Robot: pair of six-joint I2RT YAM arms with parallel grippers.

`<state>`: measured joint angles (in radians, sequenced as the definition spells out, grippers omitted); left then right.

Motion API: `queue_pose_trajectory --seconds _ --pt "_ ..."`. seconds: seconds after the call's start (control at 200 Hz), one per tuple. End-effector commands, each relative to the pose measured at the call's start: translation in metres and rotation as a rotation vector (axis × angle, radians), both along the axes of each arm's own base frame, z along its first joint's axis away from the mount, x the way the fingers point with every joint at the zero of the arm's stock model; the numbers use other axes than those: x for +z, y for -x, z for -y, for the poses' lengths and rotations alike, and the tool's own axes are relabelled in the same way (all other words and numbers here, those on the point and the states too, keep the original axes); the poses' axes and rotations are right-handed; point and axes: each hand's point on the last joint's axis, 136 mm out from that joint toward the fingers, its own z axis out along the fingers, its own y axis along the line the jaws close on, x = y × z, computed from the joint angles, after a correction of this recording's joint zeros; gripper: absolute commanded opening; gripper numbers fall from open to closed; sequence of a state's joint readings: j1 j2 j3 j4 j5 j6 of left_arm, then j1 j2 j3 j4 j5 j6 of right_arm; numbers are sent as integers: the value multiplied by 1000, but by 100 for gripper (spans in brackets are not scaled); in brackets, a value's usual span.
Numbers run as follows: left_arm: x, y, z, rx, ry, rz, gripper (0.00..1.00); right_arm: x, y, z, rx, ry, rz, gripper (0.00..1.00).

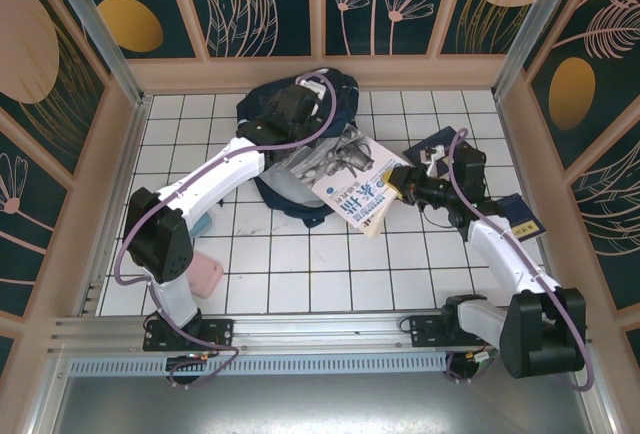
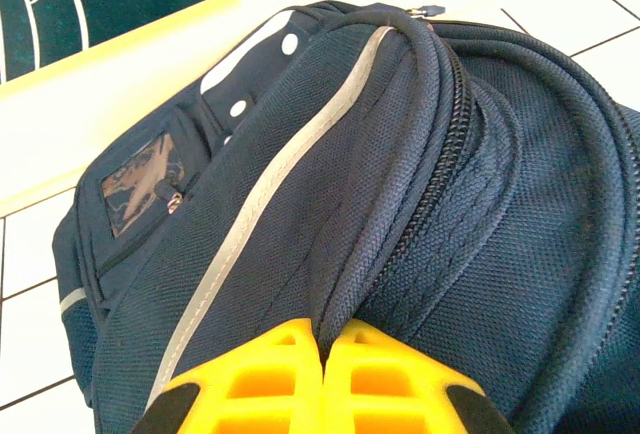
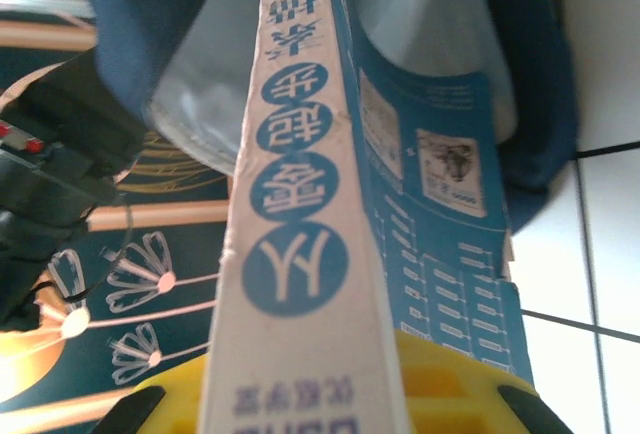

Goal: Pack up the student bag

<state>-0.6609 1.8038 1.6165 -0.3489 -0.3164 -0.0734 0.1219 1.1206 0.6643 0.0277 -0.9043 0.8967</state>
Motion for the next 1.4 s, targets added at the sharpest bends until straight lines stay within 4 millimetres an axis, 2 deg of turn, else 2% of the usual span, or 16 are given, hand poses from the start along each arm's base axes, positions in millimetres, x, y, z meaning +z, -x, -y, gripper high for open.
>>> queue_pose_trajectory --seconds 0.0,0.125,0.14,0.15,0.17,0.31,0.44,0.535,0.731,0.851,0.956,1.061,1.141,1.216,1.296,1.396 --pt "78 0 8 -20 185 167 0 58 0 -19 161 -84 209 0" --pt "72 1 9 -29 178 162 0 55 -14 -21 174 -61 205 0" --pt "70 1 9 -29 176 159 0 54 -17 -20 169 -56 201 0" --pt "81 4 6 -29 190 176 0 54 -19 -19 166 -53 201 0" --pt "83 6 6 -32 193 180 0 51 -24 -19 162 -48 193 0" --pt "80 10 7 -45 201 171 0 43 -58 -8 69 -35 200 0" --pt "73 12 8 -56 200 152 0 75 -65 -10 70 -228 291 0" --pt "69 12 10 -66 200 140 0 90 -70 -13 48 -274 328 0" --pt "67 12 15 -85 213 130 0 99 -82 -19 -11 -307 342 0" --pt "69 13 18 -94 227 130 0 89 -96 -31 -29 -320 338 0" --pt "70 13 18 -94 234 134 0 65 -114 -39 -46 -303 322 0" --pt "70 13 18 -90 235 132 0 21 -131 -33 -103 -211 260 0" --pt "66 14 19 -97 236 124 0 -23 -139 -27 -160 -102 164 0" --pt "63 14 20 -103 239 114 0 -46 -141 -25 -202 -50 88 0" --pt "62 15 24 -114 250 108 0 -48 -144 -37 -201 -39 64 0" --pt "64 14 27 -123 262 106 0 -31 -151 -65 -161 -34 91 0"
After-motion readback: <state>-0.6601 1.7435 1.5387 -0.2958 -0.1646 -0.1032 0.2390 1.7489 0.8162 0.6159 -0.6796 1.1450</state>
